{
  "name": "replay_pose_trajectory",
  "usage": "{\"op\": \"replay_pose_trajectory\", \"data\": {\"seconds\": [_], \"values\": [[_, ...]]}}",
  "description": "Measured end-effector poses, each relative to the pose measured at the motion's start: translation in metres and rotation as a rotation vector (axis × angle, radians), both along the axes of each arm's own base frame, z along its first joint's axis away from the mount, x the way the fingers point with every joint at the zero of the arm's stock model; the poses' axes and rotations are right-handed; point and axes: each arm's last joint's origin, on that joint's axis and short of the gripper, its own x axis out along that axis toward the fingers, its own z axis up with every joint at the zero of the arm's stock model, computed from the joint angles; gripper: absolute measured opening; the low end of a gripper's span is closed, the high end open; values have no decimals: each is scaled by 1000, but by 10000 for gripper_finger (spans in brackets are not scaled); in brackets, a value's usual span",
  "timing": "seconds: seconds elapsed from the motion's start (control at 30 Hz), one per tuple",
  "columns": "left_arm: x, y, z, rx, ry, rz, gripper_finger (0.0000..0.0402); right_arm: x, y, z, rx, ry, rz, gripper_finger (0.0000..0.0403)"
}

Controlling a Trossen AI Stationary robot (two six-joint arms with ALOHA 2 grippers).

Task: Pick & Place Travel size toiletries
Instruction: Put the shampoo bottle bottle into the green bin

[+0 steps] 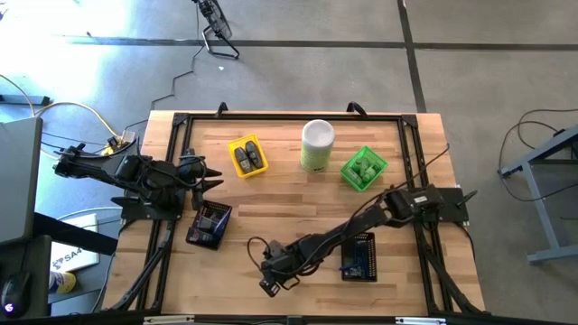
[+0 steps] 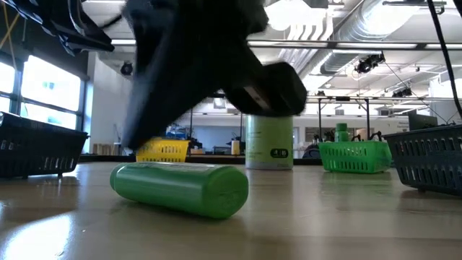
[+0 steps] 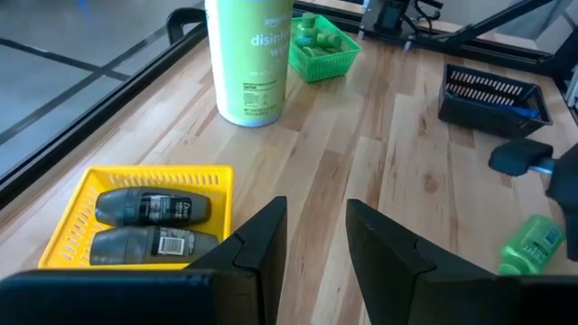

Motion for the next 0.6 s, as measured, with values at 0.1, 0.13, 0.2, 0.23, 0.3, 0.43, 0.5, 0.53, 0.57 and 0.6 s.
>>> {"op": "replay_pose_trajectory", "data": {"seconds": [0.1, 0.13, 0.2, 0.23, 0.3, 0.43, 0.5, 0.53, 0.57, 0.6], "values": [[0, 0, 0, 0, 0, 0, 113, 3, -1, -9, 31, 27, -16, 2], [0, 0, 0, 0, 0, 0, 113, 3, -1, -12, 33, 39, -22, 2], [0, 0, 0, 0, 0, 0, 113, 1, -2, -18, 13, 65, -40, 2], [0, 0, 0, 0, 1, 0, 113, 2, -2, -21, 5, 60, -61, 2], [0, 0, 0, 1, 6, 0, 113, 3, -2, -23, -8, 58, -93, 2], [0, 0, 0, 1, 5, 0, 113, 2, -4, -24, -39, 58, -144, 2], [0, 0, 0, 1, 5, 0, 113, 1, -6, -25, -76, 63, -167, 2], [0, 0, 0, 1, 5, 0, 113, 1, -7, -25, -88, 62, -190, 2], [0, 0, 0, 1, 5, 0, 113, 0, -8, -25, -101, 63, -213, 2], [0, 0, 0, 1, 5, 0, 113, -1, -9, -26, -116, 66, -233, 2]]}}
